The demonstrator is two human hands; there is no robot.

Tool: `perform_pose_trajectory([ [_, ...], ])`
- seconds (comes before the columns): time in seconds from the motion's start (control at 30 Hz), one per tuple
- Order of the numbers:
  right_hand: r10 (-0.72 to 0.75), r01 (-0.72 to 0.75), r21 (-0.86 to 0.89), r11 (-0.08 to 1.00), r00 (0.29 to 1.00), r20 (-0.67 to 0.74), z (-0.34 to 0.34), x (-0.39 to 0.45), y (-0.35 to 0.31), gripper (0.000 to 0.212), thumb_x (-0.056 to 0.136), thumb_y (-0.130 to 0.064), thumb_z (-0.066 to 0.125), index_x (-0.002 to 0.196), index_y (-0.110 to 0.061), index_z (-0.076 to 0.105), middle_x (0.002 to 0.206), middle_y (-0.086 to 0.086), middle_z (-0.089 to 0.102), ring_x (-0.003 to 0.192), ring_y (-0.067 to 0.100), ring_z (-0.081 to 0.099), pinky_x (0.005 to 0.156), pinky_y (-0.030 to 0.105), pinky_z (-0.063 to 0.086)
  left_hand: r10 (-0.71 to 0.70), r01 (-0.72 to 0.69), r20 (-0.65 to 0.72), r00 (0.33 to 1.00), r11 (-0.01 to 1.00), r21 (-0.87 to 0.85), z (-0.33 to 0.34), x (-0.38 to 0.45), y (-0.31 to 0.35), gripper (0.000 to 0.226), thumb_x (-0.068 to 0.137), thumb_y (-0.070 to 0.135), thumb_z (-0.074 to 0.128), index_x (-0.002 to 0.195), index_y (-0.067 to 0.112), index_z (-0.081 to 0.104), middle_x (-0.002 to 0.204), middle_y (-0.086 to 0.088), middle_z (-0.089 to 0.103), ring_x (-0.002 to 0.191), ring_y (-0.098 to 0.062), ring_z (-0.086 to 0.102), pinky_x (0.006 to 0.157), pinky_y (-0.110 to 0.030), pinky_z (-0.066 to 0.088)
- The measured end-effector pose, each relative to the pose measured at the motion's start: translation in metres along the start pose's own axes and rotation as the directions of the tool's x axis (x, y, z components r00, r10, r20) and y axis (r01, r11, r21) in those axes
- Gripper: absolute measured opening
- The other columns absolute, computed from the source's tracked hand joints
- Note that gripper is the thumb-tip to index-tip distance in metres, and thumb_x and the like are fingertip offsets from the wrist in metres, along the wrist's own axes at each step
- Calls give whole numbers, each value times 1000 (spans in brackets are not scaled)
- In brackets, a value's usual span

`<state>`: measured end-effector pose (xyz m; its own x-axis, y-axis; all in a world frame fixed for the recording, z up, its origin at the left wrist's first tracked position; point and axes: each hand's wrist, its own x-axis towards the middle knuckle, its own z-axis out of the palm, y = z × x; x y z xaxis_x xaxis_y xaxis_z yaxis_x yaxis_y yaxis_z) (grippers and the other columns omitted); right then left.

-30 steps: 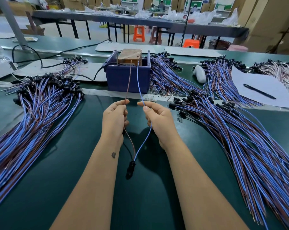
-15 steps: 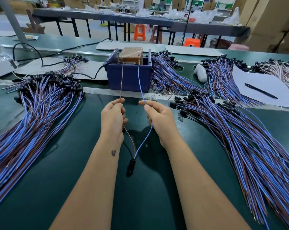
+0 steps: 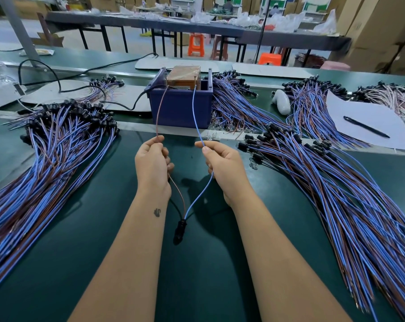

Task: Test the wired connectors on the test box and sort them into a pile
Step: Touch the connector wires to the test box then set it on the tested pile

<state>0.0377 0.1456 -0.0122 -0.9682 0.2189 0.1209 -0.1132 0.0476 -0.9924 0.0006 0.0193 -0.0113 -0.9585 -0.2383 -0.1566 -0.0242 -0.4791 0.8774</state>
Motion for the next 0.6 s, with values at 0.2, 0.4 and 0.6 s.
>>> perform_pose_trajectory([
  [0.2,2,-2,-3,1000,1000,4,0,-1,-2,23,98,-13,53,95,-25,73,61,-4,34,57,11,29,56,22,30,-7,6,-36,999,999,-40,0,-2,2,27,92,-1,32,91,15,54,57,6,39,40,-5,28,38,-18,27],
  [0.4,8,-8,-2,1000,1000,13,0,-3,-5,23,98,-12,53,96,-24,72,61,-4,34,57,11,30,56,22,30,-36,33,-53,998,998,-56,0,-3,3,28,92,1,30,89,15,53,49,10,36,41,-6,24,38,-19,24],
  [0.6,4,-3,-25,1000,1000,19,-2,-3,-5,21,98,-11,52,100,-18,71,48,-18,43,50,0,39,57,14,31,-70,65,-73,995,996,-66,0,-4,5,28,90,1,30,89,16,54,50,8,33,41,-7,22,38,-20,21],
])
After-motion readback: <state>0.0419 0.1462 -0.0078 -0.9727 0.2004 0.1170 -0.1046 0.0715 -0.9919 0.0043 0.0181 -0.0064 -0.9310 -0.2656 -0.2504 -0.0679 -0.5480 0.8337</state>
